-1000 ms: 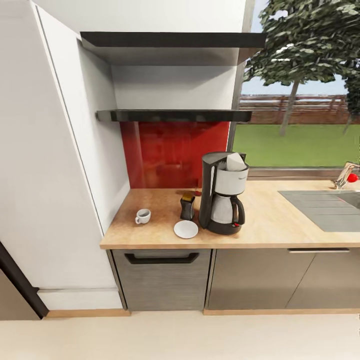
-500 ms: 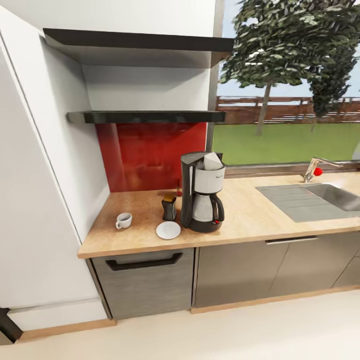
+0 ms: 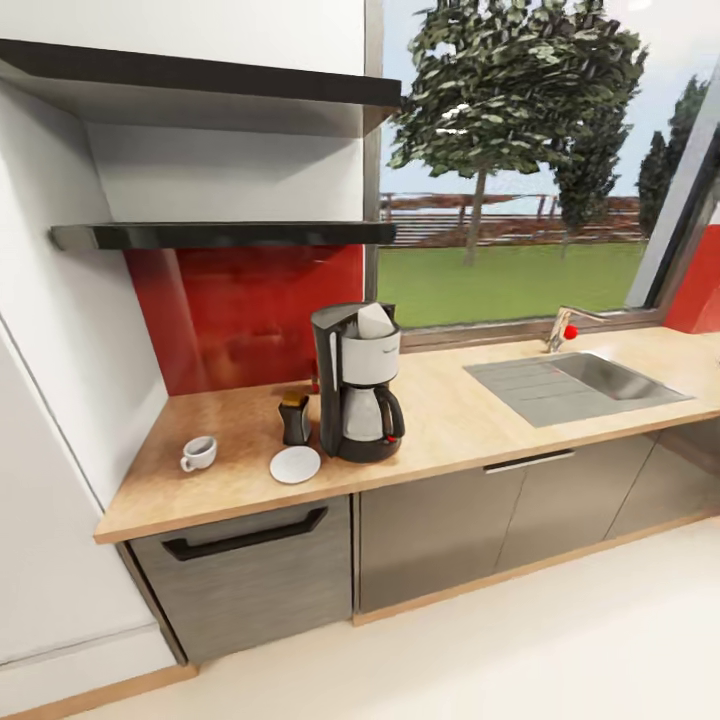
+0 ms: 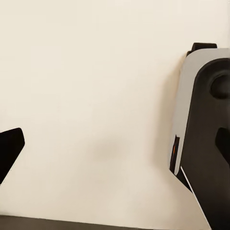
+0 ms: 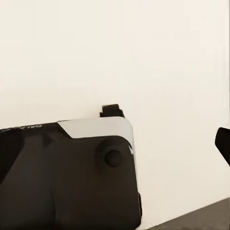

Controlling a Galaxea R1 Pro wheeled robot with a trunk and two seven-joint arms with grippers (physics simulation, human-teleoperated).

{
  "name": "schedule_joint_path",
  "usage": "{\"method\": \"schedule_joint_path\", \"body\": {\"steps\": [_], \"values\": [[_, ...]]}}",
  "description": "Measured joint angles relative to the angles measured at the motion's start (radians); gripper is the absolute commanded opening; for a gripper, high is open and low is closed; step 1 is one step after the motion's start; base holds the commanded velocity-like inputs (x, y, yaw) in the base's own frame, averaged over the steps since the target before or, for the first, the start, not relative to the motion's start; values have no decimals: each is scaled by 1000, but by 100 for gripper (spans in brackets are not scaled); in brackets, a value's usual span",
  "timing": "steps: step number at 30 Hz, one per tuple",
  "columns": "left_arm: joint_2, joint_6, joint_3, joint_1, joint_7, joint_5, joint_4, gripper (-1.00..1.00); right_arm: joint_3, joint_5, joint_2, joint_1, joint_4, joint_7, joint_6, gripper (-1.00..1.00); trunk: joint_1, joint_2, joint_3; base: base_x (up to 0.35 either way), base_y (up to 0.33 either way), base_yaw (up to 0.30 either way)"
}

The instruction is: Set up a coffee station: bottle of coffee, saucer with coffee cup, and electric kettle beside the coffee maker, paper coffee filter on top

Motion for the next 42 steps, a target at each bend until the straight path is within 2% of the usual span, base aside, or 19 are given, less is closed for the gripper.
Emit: {"method": "schedule_joint_path", "body": {"steps": [2, 4, 5, 7, 8, 9, 11, 13, 14, 18, 31, 34, 39, 42], "values": [[0, 0, -1, 0, 0, 0, -1, 100, 5, -38, -21, 7, 15, 2, 0, 100, 0, 0, 0, 0, 0, -288], [0, 0, -1, 0, 0, 0, -1, 100, 26, -101, -40, 10, 34, 3, 0, 100, 0, 0, 0, 0, 0, -288], [0, 0, -1, 0, 0, 0, -1, 100, 58, -152, -50, 11, 40, 4, 0, 100, 0, 0, 0, 0, 0, -288], [0, 0, 0, 0, 0, 0, 0, 100, 171, -273, -61, 12, 45, 6, 5, 100, 0, 0, 0, 0, 0, -288], [0, 0, 0, 0, 0, 0, 0, 100, 272, -370, -65, 12, 47, 6, 6, 100, 0, 0, 0, 0, 0, -288], [0, 0, 0, 0, 0, 0, 0, 100, 312, -409, -66, 12, 48, 6, 6, 100, 0, 0, 0, 0, 0, -288], [0, 0, -1, 0, 0, 0, -1, 100, 427, -519, -67, 13, 49, 7, 7, 100, 0, 0, 0, 0, 0, -288], [0, 0, -1, 0, 0, 0, 0, 100, 515, -590, -64, 13, 49, 8, 7, 100, 0, 0, 0, 0, 0, -288], [0, 0, 0, 0, 0, 0, 0, 100, 544, -609, -61, 13, 48, 8, 7, 100, 0, 0, 0, 0, 0, -288], [0, 0, 0, 0, 0, 0, -1, 100, 570, -626, -42, 12, 47, 10, 5, 100, 0, 0, 0, 0, 0, -288], [0, 0, 0, 0, 0, 0, 0, 100, 574, -628, -27, 12, 46, 18, -1, 100, 0, 0, 0, 0, 0, -288], [0, 0, 0, 0, 0, 0, 0, 100, 576, -611, -5, 12, 47, 112, -1, 100, 0, 0, 0, 0, 0, -288], [0, -1, 0, 0, 0, 1, -2, 100, 576, -604, -11, 12, 46, 131, -4, 100, 0, 0, 0, 0, 0, -288], [-10, -1, 1, 0, 0, 1, -8, 100, 576, -604, -22, 12, 46, 134, -4, 100, 0, 0, 0, 0, 0, -288]]}}
